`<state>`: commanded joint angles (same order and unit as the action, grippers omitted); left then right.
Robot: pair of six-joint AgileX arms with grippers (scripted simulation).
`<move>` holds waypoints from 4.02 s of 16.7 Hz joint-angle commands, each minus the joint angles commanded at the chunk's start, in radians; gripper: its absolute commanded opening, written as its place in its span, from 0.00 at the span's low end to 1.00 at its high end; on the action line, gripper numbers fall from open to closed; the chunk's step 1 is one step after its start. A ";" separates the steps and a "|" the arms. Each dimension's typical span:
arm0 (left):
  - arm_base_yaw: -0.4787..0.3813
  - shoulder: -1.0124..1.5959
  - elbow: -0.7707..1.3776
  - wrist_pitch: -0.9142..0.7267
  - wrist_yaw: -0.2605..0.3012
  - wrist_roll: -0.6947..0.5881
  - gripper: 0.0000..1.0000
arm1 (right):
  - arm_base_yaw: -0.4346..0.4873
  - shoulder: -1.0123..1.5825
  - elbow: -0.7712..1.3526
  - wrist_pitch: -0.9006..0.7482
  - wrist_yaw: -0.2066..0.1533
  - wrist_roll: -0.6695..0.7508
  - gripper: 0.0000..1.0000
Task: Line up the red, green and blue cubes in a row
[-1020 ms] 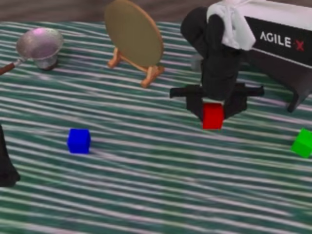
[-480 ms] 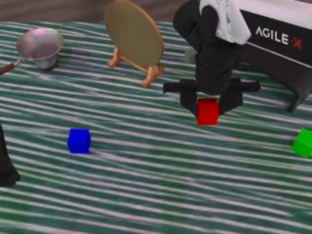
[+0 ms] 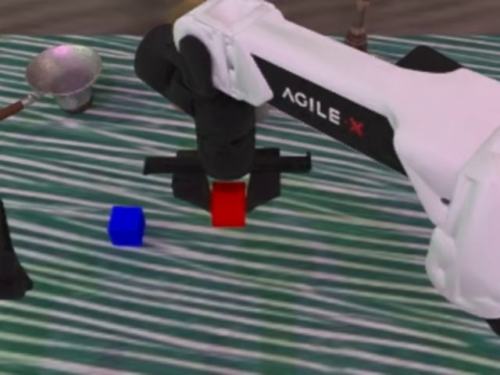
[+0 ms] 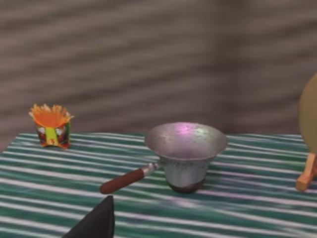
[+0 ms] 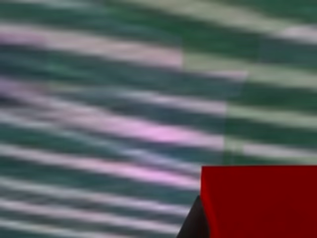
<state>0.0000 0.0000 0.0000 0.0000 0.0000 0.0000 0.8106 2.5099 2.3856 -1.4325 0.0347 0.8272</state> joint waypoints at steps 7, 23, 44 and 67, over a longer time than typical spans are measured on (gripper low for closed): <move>0.000 0.000 0.000 0.000 0.000 0.000 1.00 | 0.101 0.063 0.137 -0.079 0.005 0.100 0.00; 0.000 0.000 0.000 0.000 0.000 0.000 1.00 | 0.101 0.043 -0.179 0.217 0.005 0.100 0.08; 0.000 0.000 0.000 0.000 0.000 0.000 1.00 | 0.099 0.043 -0.179 0.217 0.005 0.100 1.00; 0.000 0.000 0.000 0.000 0.000 0.000 1.00 | -0.022 -0.057 -0.057 -0.064 -0.061 -0.195 1.00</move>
<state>0.0000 0.0000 0.0000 0.0000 0.0000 0.0000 0.7884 2.4530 2.3290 -1.4968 -0.0268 0.6317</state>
